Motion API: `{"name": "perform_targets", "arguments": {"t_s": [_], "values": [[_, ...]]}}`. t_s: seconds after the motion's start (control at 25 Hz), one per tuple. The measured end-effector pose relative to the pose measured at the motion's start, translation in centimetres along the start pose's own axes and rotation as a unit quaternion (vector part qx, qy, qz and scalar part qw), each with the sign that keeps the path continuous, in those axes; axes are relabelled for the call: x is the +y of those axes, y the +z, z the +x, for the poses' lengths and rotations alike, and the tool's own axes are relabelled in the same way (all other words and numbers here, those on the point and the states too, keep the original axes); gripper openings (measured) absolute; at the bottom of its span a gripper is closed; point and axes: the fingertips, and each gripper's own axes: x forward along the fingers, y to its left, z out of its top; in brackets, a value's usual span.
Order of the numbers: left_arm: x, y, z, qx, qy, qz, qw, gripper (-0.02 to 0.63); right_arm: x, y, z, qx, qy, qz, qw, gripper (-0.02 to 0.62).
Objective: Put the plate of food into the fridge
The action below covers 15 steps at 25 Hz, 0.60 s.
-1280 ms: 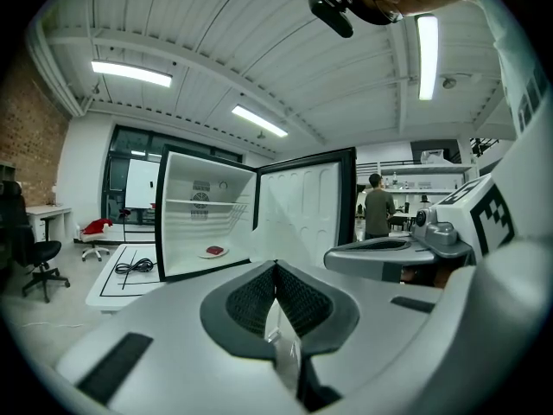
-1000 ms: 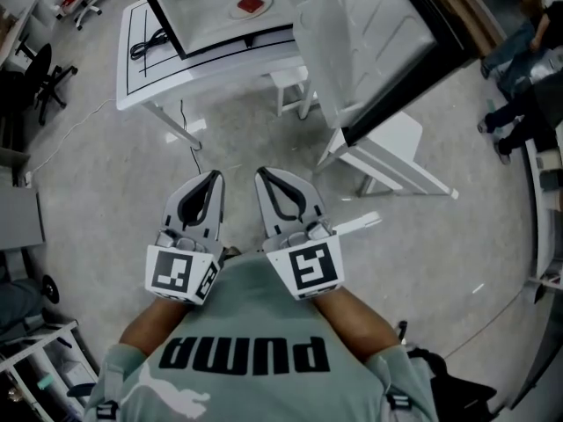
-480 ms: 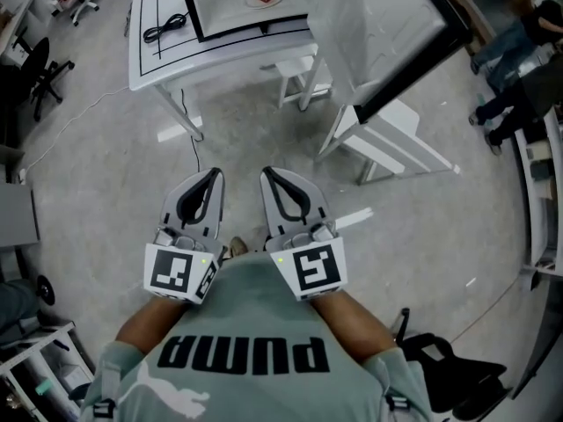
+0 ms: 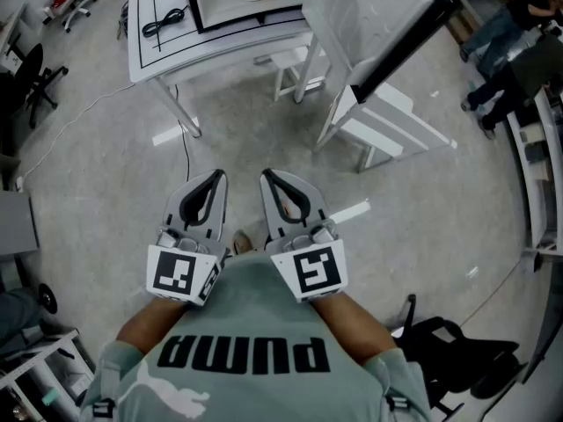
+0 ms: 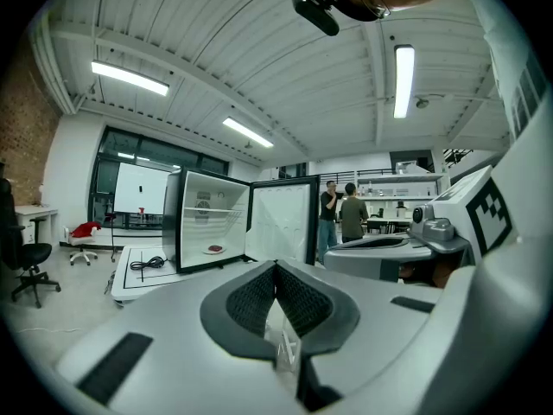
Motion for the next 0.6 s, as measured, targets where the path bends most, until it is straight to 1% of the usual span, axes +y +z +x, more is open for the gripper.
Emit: {"name": "perform_targets", "arguments": {"t_s": [0.36,0.6], "values": [[-0.9,-0.7,-2.5,-0.001,-0.016,0.008,0.9998,0.005,2.5,-0.7,-1.9,0.001,-0.009,0.0,1.0,0.005],[-0.5,-1.6,-3.5,-0.003,-0.011,0.008,0.9999,0.005,3.9,-1.4,-2.2,0.001,-0.006,-0.004,1.0,0.005]]}}
